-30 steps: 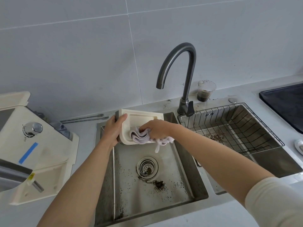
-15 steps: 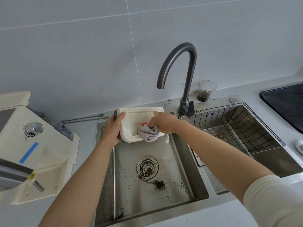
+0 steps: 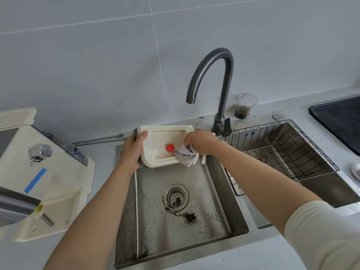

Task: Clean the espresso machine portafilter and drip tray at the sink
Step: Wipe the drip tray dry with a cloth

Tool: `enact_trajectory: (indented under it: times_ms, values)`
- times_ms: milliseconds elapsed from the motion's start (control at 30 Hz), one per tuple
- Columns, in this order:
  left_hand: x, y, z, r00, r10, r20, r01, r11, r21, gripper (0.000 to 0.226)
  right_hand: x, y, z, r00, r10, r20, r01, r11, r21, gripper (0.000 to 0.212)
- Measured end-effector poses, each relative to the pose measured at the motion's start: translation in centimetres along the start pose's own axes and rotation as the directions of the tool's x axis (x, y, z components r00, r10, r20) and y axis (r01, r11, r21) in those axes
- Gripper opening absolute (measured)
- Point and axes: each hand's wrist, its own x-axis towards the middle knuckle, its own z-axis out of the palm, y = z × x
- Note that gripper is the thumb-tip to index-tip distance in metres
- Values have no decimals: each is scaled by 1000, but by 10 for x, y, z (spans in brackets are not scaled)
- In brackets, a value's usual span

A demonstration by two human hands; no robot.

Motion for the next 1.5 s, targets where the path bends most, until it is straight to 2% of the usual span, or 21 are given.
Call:
enact_trajectory:
  times_ms: [167,267,333,400,467,500,567,600,633,700,767,900,967,1033,1067,1133,1267,1367,1433,1500]
  values:
    - [0,-2,2,1000,9,12,-10,1000,30,7,-4,-13,-4,985,170,-42,-172,982,-72,24]
    - [-3,-3,4,999,24,21,-25,999,47,7,-3,-17,-3,975,207,-86,-217,967,-130,24]
    - [-2,-3,5,1000,28,10,-28,998,48,7,-4,-19,-3,964,254,-76,-260,962,-80,23]
    - [-1,-2,3,1000,23,-16,-22,999,44,4,-4,-15,-3,946,319,-57,-314,946,78,24]
    - [1,-1,-1,998,28,-56,-25,999,44,14,-3,-4,-5,922,387,-21,-363,880,306,24]
    - [2,0,-4,997,35,-74,-31,998,48,17,-3,3,-6,911,413,6,-370,811,453,24]
    - [1,0,-6,994,39,-99,-34,998,47,18,-5,12,-10,888,457,54,-353,600,718,37]
    - [1,0,-6,994,35,-106,-31,999,39,17,-7,15,-10,882,471,38,-317,530,786,46]
    - [1,-1,-6,994,31,-107,-28,999,28,14,-7,16,-8,880,475,0,-278,515,811,53]
    - [-1,-1,-2,995,19,-94,-19,1000,7,5,-4,13,-2,885,457,-93,-220,585,781,59]
    - [-4,0,3,997,7,-82,-8,1000,-13,8,0,9,6,902,408,-143,-192,673,714,62]
    - [-6,3,11,993,16,-114,-21,999,-38,18,-5,-3,14,951,304,-53,-232,817,528,63]
    - [-5,2,11,990,8,-140,-16,998,-60,19,-9,-10,18,955,296,30,-273,831,486,50]
    - [-4,0,11,986,2,-165,-14,997,-73,20,-12,-16,19,950,296,98,-307,834,458,14]
    - [-4,0,11,984,3,-176,-16,997,-76,20,-12,-18,19,949,295,115,-314,833,455,8]
    - [-3,-2,12,981,4,-195,-21,996,-87,20,-12,-22,19,948,280,149,-318,826,466,24]
    - [-4,-4,18,969,-19,-245,-16,990,-139,12,-17,-43,8,974,196,111,-226,856,465,22]
    - [-2,-8,21,956,-16,-294,-30,988,-151,14,-20,-65,6,996,83,41,-92,909,406,36]
    - [-1,-10,19,949,-34,-315,-15,988,-153,18,-22,-75,7,998,48,45,-62,912,405,36]
    - [-1,-12,16,940,-61,-335,6,987,-163,19,-27,-83,9,999,17,35,-32,880,473,27]
